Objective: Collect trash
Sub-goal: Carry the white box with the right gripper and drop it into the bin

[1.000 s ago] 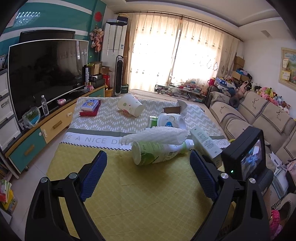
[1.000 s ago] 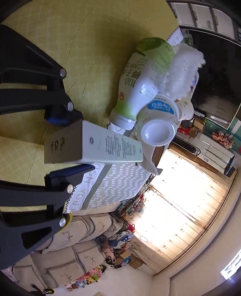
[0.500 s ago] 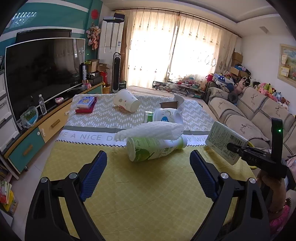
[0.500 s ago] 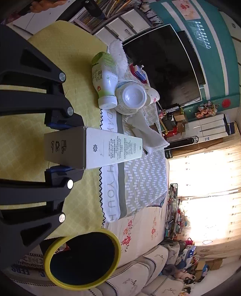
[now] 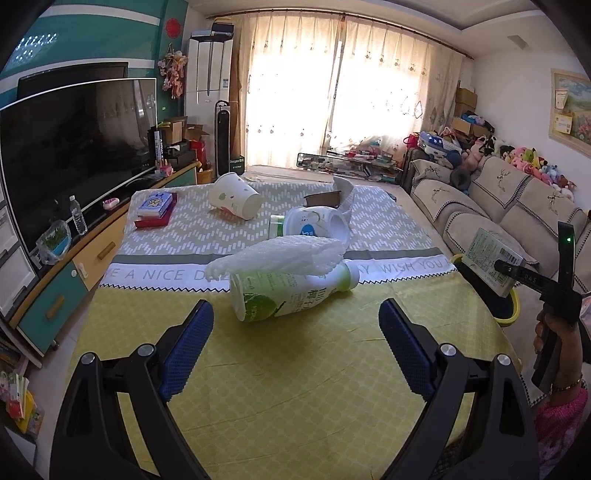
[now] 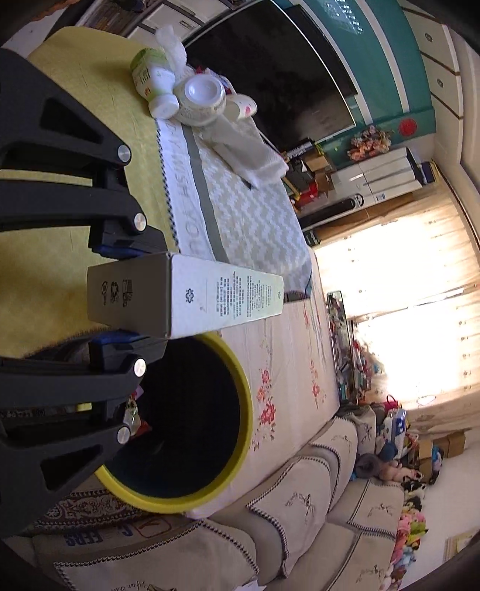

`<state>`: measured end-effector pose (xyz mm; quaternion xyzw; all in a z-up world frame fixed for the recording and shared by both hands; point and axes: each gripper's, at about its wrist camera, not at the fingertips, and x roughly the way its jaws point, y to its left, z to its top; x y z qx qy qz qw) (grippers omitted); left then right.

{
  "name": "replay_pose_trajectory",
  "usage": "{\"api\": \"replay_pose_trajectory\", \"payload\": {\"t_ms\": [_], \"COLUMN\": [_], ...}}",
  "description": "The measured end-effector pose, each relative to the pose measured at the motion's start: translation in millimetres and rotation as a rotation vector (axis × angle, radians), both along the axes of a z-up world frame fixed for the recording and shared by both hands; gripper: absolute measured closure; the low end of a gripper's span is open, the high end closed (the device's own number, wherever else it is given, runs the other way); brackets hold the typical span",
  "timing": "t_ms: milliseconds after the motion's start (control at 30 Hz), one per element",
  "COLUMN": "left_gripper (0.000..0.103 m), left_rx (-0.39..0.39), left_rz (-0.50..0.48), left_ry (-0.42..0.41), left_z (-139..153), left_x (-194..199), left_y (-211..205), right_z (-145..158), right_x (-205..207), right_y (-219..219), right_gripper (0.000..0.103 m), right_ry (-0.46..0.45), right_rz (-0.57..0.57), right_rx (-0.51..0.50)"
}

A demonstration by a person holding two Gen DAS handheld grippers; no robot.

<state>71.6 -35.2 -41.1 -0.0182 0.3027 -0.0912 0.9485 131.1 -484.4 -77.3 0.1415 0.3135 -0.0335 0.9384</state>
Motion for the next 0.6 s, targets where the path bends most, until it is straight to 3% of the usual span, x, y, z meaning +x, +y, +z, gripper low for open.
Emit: {"api": "replay_pose_trajectory", "payload": {"t_ms": [200, 267, 300, 333, 600], "left_gripper": [0.013, 0.013, 0.013, 0.013, 0.013], "left_rx": [0.018, 0.021, 0.023, 0.025, 0.041], "left_rz": [-0.021, -0.021, -0.02, -0.019, -0.001], "left_ry": [0.015, 0.016, 0.015, 0.014, 0.026], "left_z": [-4.4, -4.5, -4.3, -4.0, -9.8], "left_x": [5.8, 6.7, 6.5, 6.5, 12.4], "left_y": [-11.1, -12.0, -12.2, -12.5, -8.3], "right_z": [-26.1, -32.5, -33.9, -34.5, -17.9], "right_x": [21.0, 28.8, 29.1, 29.1, 6.6], "right_y": [-41.7, -49.2, -52.7, -53.1, -23.4], "right_gripper": [0.073, 0.061, 0.041, 0.037, 0.035], "right_ry": [0.075, 0.091, 0.089, 0.082, 0.013], "right_rz": [-0.119, -0.174, -0.2, -0.216, -0.181], "right_rx": [-0.03, -0.07, -0.085, -0.096, -0.131]}}
